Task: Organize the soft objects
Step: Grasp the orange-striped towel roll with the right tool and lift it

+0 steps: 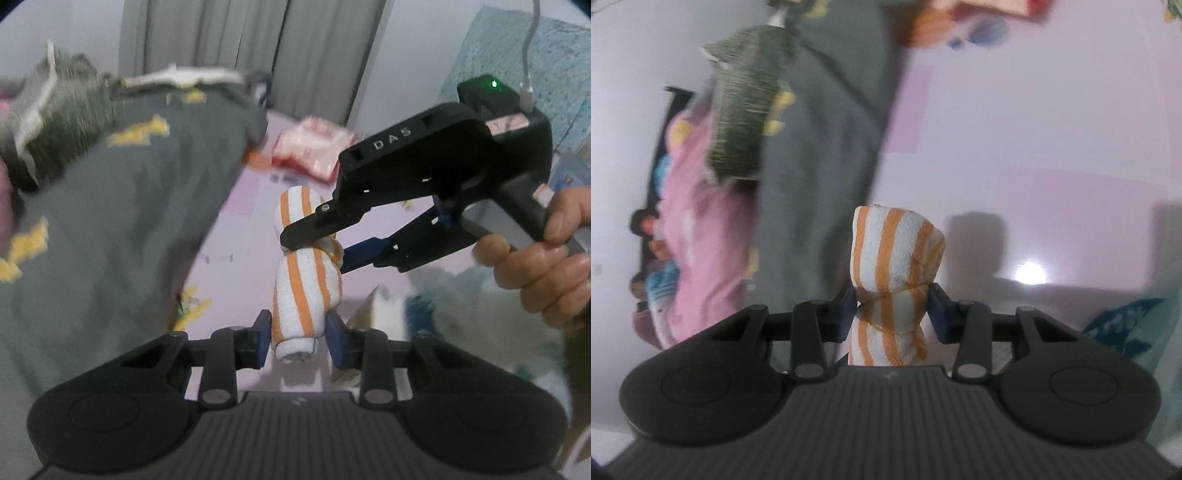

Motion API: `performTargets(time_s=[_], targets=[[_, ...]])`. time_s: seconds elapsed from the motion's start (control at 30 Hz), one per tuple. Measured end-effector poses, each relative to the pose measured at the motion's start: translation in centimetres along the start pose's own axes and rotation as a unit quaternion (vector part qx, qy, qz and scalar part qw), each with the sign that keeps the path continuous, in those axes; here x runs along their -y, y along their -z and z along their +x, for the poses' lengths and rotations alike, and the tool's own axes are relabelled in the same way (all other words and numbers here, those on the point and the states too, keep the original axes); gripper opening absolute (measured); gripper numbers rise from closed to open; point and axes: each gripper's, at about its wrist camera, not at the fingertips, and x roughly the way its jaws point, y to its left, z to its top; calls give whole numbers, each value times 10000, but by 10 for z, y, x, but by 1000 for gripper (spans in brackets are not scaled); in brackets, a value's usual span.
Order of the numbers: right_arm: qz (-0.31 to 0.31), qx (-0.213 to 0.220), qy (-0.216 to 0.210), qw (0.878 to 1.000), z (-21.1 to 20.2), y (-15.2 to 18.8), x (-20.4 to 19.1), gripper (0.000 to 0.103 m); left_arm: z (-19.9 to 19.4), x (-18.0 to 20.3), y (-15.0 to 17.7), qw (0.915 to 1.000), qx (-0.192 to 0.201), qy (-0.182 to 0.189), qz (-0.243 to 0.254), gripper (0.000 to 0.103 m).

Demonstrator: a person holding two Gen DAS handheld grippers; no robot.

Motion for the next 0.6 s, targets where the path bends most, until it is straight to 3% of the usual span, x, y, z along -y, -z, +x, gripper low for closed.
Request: performTargets(time_s=[0.13, 0.3, 0.43, 0.6], targets=[[-281, 331, -353, 9984, -46, 17, -20, 40, -41, 25, -9, 9988, 398, 166, 228, 32], [-513, 920, -528, 9930, -131, 57, -20, 40, -74, 79, -10, 9925, 654, 834, 603, 32], [-381, 1376, -350, 9891, -199, 103, 11, 40, -81, 135, -2, 9822, 536, 1506, 989, 32], [1, 1891, 57, 9819, -274, 165, 68, 40, -76, 200, 21, 9612, 146, 2332, 1465, 33]])
